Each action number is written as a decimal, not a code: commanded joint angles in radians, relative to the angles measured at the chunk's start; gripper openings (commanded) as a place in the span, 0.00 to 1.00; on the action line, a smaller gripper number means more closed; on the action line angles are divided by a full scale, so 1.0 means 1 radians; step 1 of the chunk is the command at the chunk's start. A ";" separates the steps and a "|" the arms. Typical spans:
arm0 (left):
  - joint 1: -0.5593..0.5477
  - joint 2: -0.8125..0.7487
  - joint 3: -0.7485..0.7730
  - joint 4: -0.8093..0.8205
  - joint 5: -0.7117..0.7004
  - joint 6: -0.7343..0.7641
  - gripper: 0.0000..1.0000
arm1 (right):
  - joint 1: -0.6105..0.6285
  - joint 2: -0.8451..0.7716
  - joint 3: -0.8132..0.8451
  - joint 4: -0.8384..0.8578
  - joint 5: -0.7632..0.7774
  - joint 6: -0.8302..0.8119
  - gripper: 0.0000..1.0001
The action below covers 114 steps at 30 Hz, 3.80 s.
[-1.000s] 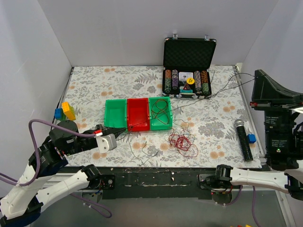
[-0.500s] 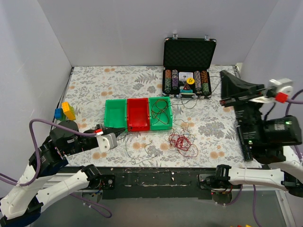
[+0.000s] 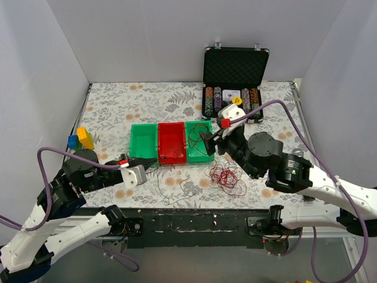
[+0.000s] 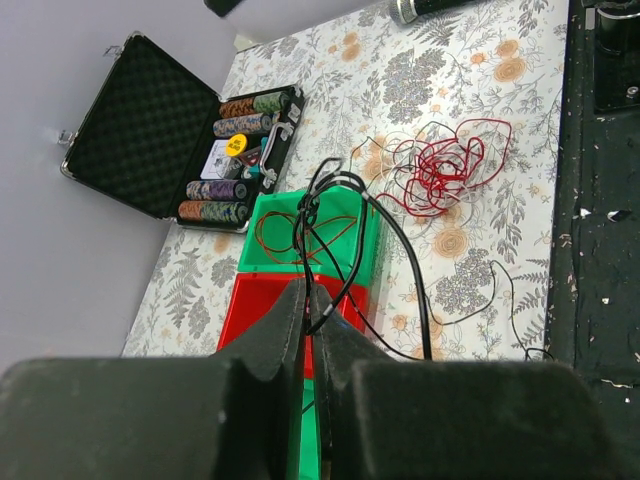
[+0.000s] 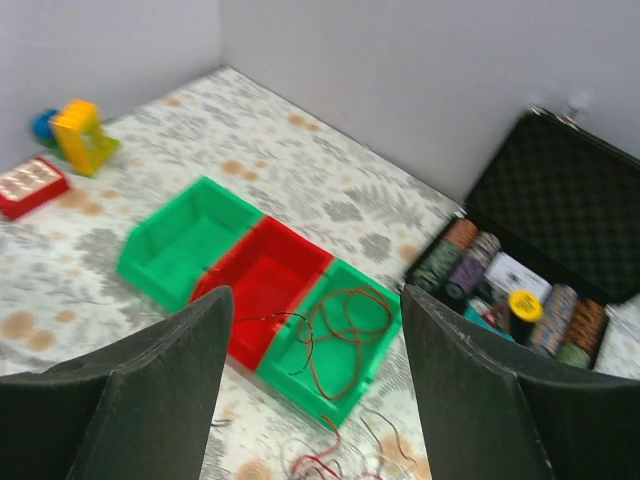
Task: Untangle the cables
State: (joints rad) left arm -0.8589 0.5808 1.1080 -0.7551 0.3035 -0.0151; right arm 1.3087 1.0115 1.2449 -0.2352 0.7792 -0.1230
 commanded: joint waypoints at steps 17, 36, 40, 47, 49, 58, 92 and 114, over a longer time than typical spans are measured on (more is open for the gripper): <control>0.006 0.014 0.049 0.014 0.019 0.007 0.00 | -0.014 0.136 0.128 -0.050 -0.745 0.048 0.87; 0.006 0.016 0.046 0.037 0.005 0.001 0.00 | -0.025 0.101 0.145 -0.099 -0.584 0.040 0.01; 0.006 0.013 0.038 0.045 -0.004 0.003 0.00 | -0.026 0.078 0.156 -0.118 -0.568 0.042 0.01; 0.006 0.011 0.032 0.048 -0.006 0.000 0.00 | -0.026 0.059 0.176 -0.150 -0.544 0.039 0.01; 0.006 0.008 0.030 0.046 -0.006 0.000 0.00 | -0.026 0.056 0.182 -0.154 -0.535 0.037 0.01; 0.006 0.002 0.035 0.042 -0.004 -0.008 0.00 | -0.026 0.003 0.217 -0.194 -0.417 -0.018 0.01; 0.008 0.191 -0.025 1.344 -0.838 0.325 0.00 | -0.026 0.022 0.154 0.037 -0.222 -0.064 0.01; 0.403 0.330 -0.126 1.329 -0.646 0.066 0.00 | -0.025 -0.011 0.125 0.013 -0.287 0.042 0.01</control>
State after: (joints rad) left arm -0.5358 0.9245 1.0092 0.6121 -0.4004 0.1608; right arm 1.2831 1.0348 1.3632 -0.2596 0.4904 -0.1028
